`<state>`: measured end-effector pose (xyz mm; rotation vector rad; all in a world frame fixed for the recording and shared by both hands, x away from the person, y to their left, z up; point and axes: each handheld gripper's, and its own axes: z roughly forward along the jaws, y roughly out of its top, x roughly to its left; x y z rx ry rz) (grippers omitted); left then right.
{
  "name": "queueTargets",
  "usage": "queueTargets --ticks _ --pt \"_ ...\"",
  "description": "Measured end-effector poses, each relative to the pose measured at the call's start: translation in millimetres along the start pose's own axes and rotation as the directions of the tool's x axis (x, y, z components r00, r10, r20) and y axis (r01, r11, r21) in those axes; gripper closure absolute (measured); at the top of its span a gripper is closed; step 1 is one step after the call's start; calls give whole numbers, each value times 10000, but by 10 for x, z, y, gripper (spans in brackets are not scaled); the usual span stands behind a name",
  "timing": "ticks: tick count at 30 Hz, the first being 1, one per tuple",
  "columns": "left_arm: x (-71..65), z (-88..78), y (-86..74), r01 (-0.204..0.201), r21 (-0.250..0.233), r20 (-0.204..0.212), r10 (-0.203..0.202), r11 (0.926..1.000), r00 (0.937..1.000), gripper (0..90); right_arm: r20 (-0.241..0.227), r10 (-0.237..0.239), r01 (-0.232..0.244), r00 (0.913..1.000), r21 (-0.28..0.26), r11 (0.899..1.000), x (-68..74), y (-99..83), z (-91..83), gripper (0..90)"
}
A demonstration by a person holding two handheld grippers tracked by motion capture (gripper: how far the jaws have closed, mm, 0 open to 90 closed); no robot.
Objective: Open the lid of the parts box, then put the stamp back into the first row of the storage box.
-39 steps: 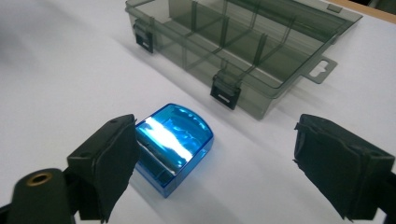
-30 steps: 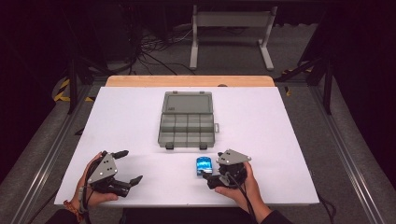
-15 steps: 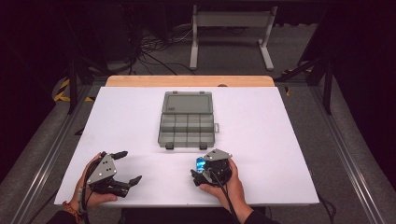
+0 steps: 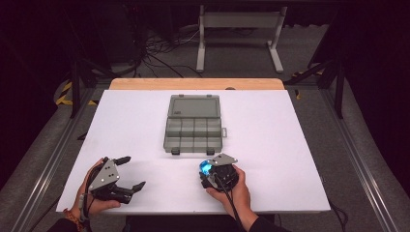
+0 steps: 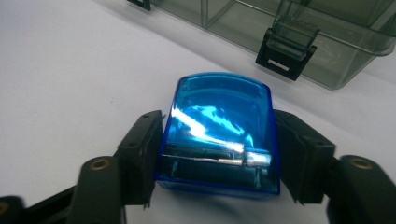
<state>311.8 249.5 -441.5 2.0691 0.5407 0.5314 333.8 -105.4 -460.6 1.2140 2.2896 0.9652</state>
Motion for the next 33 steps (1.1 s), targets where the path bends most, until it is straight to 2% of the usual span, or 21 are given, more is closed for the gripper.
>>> queueTargets --ticks 4,6,9,12,20,22,24,25,26,27,29,31,33 --pt "5 -3 -2 -5 40 -12 5 10000 10000 70 -476 -210 219 9986 182 9996 -70 12 -22 395" --pt "8 -1 -7 12 56 -15 -12 10000 10000 70 -636 -512 526 9967 212 9984 -90 14 -24 398" --pt "18 -4 -16 62 65 -5 -62 10000 10000 71 -932 -917 941 9914 222 9953 -128 13 -29 400" --pt "26 -1 -24 96 86 -19 -96 9999 10000 71 -1279 -1056 1103 9861 303 9934 -179 29 -41 403" --pt "27 18 -14 64 140 -23 -64 9999 10000 70 -1506 -1888 1950 9704 271 9804 -250 44 -115 408" --pt "19 19 -10 75 134 -21 -75 9999 10000 70 -1732 -2062 2139 9631 269 9765 -277 48 -136 409" --pt "13 16 -10 59 148 -25 -59 9999 10000 69 -1727 -2119 2191 9619 233 9754 -286 52 -152 409" --pt "8 10 -12 88 127 -29 -87 9999 10000 69 -1958 -2239 2312 9547 148 9728 -307 62 -186 409" --pt "8 10 -12 88 127 -29 -87 9999 10000 69 -1958 -2239 2312 9547 148 9728 -307 62 -186 409" --pt "10 3 -10 99 106 -57 -98 9999 9999 69 -2011 -2349 2418 9510 103 9703 -314 69 -200 410" --pt "17 -6 -10 75 48 -28 -75 10000 10000 68 -2196 -2625 2701 9396 45 9628 -317 80 -229 410" --pt "15 -8 -11 107 54 -48 -107 9999 9999 66 -2347 -3035 3117 9235 -21 9502 -327 95 -258 411" --pt "17 -6 -10 37 70 -37 -36 10000 10000 66 -2375 -3188 3259 9176 -98 9454 -335 100 -272 412"
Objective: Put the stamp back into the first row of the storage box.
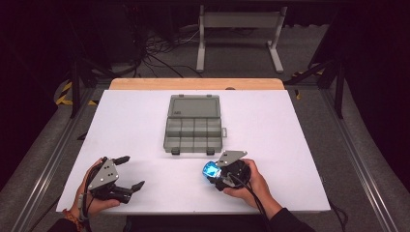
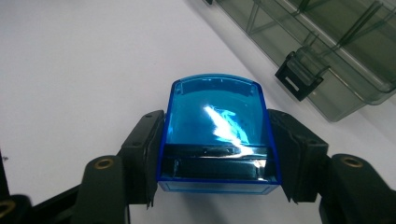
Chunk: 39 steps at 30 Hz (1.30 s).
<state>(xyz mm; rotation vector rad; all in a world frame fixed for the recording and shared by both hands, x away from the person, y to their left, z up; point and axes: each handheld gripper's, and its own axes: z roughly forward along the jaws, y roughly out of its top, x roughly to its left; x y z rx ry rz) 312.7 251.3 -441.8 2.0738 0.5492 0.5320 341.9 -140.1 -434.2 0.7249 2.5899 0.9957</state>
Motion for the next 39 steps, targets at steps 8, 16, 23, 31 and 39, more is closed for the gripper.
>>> queueTargets --ticks 8,16,23,31,39 --pt "3 2 -2 -6 -23 26 6 10000 10000 67 -477 -657 646 9967 -232 9976 -44 10 -69 413" --pt "-1 -3 1 -18 -12 43 18 10000 10000 66 -694 -1017 984 9924 -499 9939 -58 39 -123 414" --pt "6 -1 -2 -2 -22 45 2 10000 10000 66 -750 -1071 1011 9914 -795 9917 -103 75 -185 414" --pt "6 -7 -4 70 -111 112 -69 9999 9999 58 -628 -1041 960 9926 -1203 9881 -182 144 -275 415" --pt "10 -7 -5 0 -144 201 3 9999 9998 47 -312 -940 883 9951 -1516 9845 -388 251 -368 415"
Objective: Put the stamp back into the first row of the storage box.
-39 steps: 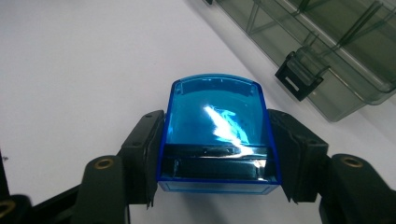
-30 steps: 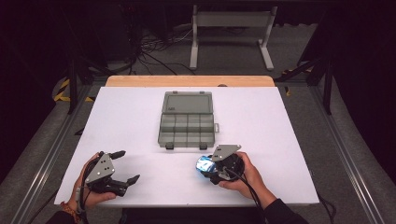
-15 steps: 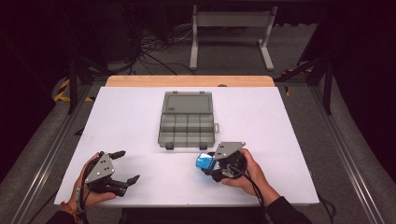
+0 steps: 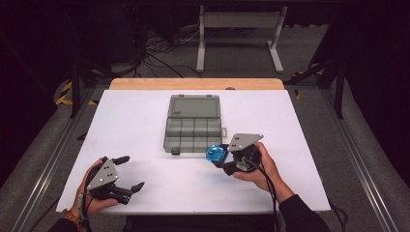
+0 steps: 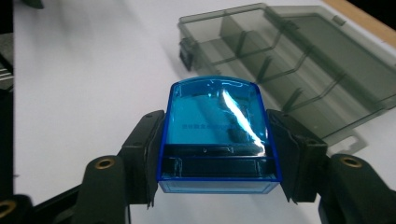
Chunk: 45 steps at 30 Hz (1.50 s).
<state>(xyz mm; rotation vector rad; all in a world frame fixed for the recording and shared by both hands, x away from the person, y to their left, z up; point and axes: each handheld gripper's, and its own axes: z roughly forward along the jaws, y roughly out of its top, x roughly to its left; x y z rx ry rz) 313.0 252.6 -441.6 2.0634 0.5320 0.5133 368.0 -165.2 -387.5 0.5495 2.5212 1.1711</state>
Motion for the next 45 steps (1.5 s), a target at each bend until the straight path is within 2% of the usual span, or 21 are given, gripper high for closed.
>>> queueTargets --ticks 7,17,23,28,32,39,45 --pt "-5 21 -5 0 113 8 0 9999 10000 47 371 -109 108 9993 4 9999 -281 152 31 415" --pt "-6 26 -5 -14 129 58 14 9999 10000 48 346 -311 301 9989 317 9990 -592 382 207 415" --pt "-2 15 -6 0 107 47 -1 9999 10000 48 305 -404 386 9987 566 9976 -708 488 373 414" --pt "7 10 -5 -10 67 68 10 10000 10000 48 253 -305 289 9992 618 9977 -810 581 496 415" --pt "7 2 -4 -22 3 71 22 10000 10000 48 286 -269 242 9992 895 9957 -877 631 602 415" --pt "1 -2 -4 -34 -24 111 34 10000 9999 48 246 -199 165 9995 1305 9913 -942 671 807 414" --pt "-4 -5 1 -54 -69 171 56 10000 9998 48 90 -171 157 9998 1425 9897 -954 708 964 414"
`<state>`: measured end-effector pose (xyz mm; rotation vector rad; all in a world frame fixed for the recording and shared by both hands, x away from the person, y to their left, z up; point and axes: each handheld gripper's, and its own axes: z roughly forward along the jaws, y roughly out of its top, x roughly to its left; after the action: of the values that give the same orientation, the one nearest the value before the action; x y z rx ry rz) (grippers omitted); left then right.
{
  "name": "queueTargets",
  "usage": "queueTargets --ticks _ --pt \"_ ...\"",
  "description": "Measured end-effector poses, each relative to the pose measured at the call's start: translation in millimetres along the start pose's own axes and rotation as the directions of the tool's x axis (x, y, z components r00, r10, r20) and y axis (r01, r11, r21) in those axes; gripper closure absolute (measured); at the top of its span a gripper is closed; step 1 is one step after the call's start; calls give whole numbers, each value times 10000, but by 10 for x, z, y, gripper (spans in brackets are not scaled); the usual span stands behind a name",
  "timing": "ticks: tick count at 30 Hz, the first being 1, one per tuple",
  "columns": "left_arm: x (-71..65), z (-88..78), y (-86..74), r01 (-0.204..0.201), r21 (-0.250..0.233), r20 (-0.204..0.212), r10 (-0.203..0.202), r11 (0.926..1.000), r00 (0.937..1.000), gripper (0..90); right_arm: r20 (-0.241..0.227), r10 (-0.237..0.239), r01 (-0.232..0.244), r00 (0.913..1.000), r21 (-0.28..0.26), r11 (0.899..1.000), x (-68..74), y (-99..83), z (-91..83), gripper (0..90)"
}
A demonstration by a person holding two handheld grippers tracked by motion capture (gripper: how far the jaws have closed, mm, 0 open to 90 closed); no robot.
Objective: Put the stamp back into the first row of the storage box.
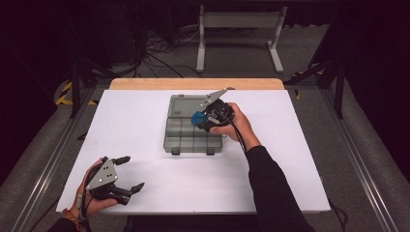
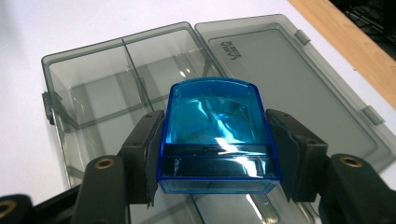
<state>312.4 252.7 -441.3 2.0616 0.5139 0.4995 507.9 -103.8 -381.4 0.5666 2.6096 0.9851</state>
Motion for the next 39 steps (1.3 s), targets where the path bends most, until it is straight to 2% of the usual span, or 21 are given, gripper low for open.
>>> queueTargets --ticks 13,23,39 --pt "5 -11 1 -98 -50 18 98 9999 10000 49 9 -162 162 9999 578 9982 21 60 219 413" --pt "4 -2 -3 -57 -16 77 58 10000 10000 49 2 -8 8 10000 739 9973 -18 32 268 413" --pt "-3 4 -7 -24 28 130 23 10000 9999 51 -72 -125 131 9999 901 9959 16 55 358 412"
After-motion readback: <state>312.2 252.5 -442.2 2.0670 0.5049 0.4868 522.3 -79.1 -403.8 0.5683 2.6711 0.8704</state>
